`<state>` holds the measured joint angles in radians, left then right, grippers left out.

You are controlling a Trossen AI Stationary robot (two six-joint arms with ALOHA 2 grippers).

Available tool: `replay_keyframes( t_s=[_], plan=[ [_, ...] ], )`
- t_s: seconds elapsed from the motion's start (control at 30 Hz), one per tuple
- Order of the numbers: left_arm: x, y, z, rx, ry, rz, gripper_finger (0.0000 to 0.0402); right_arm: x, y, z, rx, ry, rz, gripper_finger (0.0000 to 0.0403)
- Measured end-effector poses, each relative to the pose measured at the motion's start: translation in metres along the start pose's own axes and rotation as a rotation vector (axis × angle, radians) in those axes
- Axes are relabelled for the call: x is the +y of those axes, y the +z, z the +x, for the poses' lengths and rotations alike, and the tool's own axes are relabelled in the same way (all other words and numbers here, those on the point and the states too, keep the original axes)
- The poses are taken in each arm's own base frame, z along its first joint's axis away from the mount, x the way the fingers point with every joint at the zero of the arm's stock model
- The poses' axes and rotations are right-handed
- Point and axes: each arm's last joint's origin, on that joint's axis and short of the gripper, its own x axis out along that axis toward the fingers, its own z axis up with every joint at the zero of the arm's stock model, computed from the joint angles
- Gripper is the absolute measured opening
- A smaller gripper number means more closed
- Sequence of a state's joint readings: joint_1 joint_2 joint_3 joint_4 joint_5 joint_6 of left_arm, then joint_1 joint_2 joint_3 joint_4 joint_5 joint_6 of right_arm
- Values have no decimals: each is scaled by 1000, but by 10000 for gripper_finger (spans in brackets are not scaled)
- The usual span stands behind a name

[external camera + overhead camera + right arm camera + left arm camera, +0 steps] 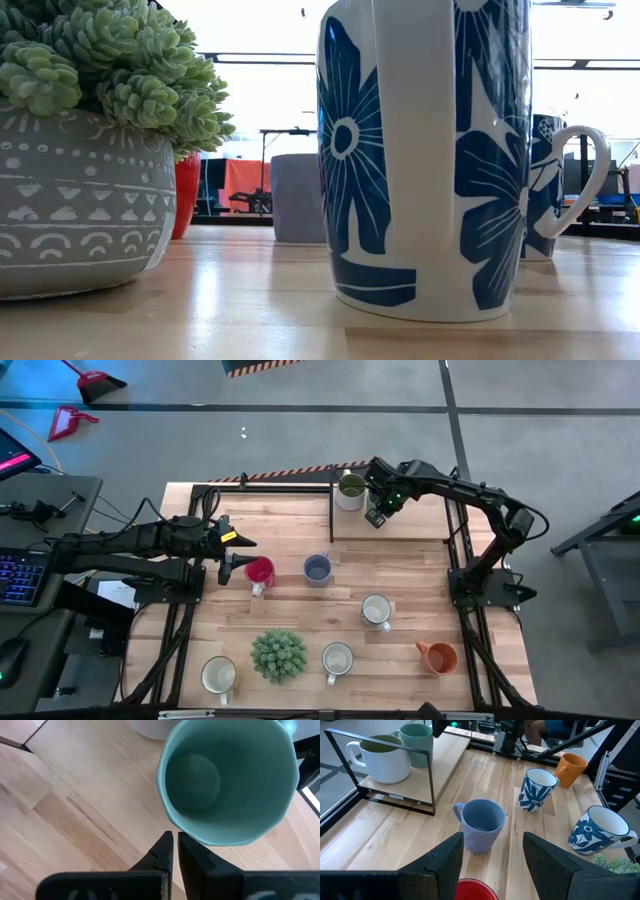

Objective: Place coffee mugs
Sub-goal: Put the light green mug on the shelf

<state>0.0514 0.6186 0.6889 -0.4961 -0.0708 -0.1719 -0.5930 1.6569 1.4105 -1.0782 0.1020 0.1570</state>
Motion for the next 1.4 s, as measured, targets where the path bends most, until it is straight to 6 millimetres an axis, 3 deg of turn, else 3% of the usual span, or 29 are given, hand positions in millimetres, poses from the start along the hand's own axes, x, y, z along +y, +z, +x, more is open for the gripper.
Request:
replay_keyframes(
  t_s=[1.4],
  plan=[
    [0, 0, 0, 0, 0, 0, 192, -23, 9, 2, -64, -65, 41, 16]
  ],
)
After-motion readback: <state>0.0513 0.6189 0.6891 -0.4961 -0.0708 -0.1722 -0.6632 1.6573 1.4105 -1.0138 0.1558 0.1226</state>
